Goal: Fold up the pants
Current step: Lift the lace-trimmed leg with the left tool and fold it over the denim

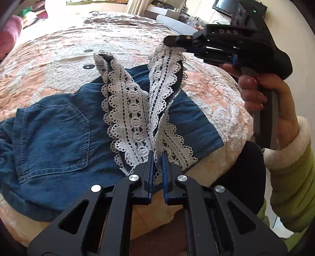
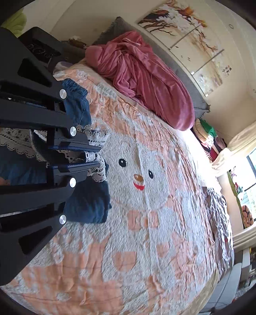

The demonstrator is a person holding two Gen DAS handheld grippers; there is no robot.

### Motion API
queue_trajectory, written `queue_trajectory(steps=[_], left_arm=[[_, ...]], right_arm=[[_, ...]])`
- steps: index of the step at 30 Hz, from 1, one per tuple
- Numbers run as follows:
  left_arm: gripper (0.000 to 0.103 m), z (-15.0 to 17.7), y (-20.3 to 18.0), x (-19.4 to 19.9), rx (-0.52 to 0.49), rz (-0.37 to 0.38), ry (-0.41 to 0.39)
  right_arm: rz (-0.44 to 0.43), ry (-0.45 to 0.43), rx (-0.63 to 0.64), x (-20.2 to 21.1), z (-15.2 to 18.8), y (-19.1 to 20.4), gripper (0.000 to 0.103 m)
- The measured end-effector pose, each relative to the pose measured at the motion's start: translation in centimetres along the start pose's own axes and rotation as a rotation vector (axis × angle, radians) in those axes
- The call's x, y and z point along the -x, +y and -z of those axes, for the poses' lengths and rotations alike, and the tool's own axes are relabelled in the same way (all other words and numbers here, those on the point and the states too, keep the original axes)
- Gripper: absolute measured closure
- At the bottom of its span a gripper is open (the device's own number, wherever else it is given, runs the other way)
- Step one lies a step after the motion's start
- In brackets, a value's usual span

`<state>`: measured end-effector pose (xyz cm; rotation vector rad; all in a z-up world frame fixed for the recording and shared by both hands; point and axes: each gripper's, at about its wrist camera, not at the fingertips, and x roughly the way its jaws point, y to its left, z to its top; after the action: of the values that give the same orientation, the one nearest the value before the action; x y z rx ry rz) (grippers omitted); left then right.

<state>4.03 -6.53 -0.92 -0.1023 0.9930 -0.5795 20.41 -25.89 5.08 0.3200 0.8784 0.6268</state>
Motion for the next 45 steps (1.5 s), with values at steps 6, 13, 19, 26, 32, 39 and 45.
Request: queue_trajectory(steps=[6,13,19,26,32,39,45], left_arm=[[0.101,0.4,1.5,1.6,0.054,-0.015,-0.042],[0.078,0.6,2.8,0.6,0.111,0.043,-0.006],[0.071,0.3,2.2,0.1,0.115,0.092,-0.005],[0.071,0.2,1.8,-0.6,0.129,0.045,0.021],[0.071,0.1,1.5,-1.5,0.146,0.011,0.044],[0.094,-0.7,0.6,-2.2,0.149,0.010,0.044],[0.097,-2.1,-1.7,-1.2,0.097,0.047,0.000]], right_arm=[[0.036,0.098,0.053,-6.6,-1.0,2.1,0.094],[-0.004,0.078,0.020,-7.1,-1.2,1.2,0.061],[0.075,0.056,0.109,-4.4,-0.4,2.5,0.044],[0.198,0.122,0.257,-7.6,0.5,5.9,0.030],[0.332,0.205,0.277,-11.2,0.6,5.0,0.056],[0.197,0.160,0.179,-9.8,1.2,3.3,0.080],[0.057,-0.022,-0.140,-2.3,1.3,-3.0,0.085]])
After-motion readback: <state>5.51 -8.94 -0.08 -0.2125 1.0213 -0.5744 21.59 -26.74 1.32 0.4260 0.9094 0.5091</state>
